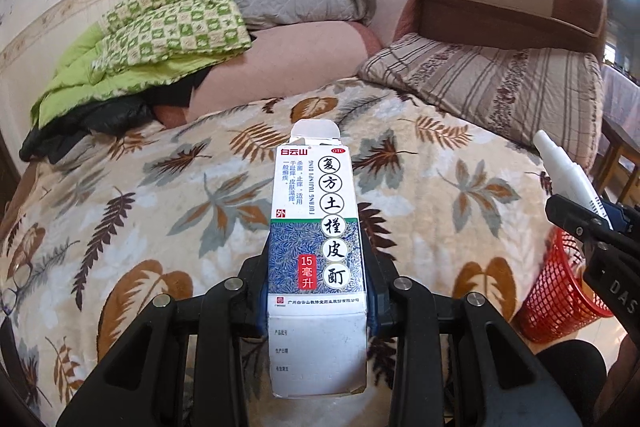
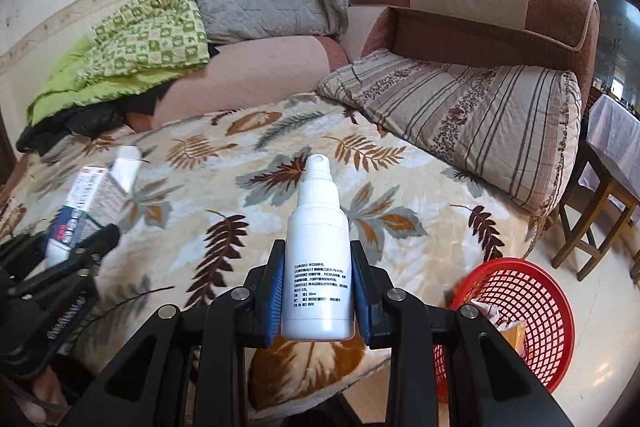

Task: Collect trash
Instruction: 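Carry the medicine box and spray bottle to the red basket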

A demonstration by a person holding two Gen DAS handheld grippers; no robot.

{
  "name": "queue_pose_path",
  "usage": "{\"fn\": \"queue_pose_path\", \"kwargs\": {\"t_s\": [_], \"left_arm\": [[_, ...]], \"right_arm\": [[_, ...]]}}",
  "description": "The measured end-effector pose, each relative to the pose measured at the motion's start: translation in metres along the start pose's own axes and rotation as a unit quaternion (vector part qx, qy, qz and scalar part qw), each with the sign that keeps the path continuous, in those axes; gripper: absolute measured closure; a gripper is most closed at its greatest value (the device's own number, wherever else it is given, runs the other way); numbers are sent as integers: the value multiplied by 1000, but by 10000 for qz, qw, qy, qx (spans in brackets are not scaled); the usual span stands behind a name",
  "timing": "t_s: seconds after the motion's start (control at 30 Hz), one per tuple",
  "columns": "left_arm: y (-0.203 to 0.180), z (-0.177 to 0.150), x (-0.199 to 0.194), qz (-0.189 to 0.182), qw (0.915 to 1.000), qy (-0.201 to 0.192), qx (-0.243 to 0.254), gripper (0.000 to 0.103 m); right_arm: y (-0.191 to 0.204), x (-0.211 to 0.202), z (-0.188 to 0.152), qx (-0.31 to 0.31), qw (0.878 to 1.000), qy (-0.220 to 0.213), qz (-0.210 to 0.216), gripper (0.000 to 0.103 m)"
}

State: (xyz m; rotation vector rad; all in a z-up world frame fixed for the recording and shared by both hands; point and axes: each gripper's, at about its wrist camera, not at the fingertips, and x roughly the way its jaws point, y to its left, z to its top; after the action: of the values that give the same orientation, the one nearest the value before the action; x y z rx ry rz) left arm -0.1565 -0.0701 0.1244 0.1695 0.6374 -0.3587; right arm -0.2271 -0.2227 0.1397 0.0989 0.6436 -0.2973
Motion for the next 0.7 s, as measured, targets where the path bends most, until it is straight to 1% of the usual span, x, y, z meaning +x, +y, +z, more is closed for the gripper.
{"fn": "queue_pose_path", "kwargs": {"t_s": [0.1, 0.33, 0.53, 0.7], "left_arm": [[-8, 0, -7, -72, 9999, -43, 94, 70], [-31, 1, -19, -252, 9990, -119, 346, 70], [-56, 4, -25, -431, 9972, -160, 589, 70], [-81, 8, -28, -630, 9944, -202, 824, 70]], "right_arm": [[-3, -12, -1, 71, 9999, -16, 120, 72], [-20, -28, -11, 191, 9997, 33, 157, 72], [-45, -35, -16, 398, 9992, 58, 43, 72], [-75, -42, -20, 672, 9977, 60, -98, 71]]}}
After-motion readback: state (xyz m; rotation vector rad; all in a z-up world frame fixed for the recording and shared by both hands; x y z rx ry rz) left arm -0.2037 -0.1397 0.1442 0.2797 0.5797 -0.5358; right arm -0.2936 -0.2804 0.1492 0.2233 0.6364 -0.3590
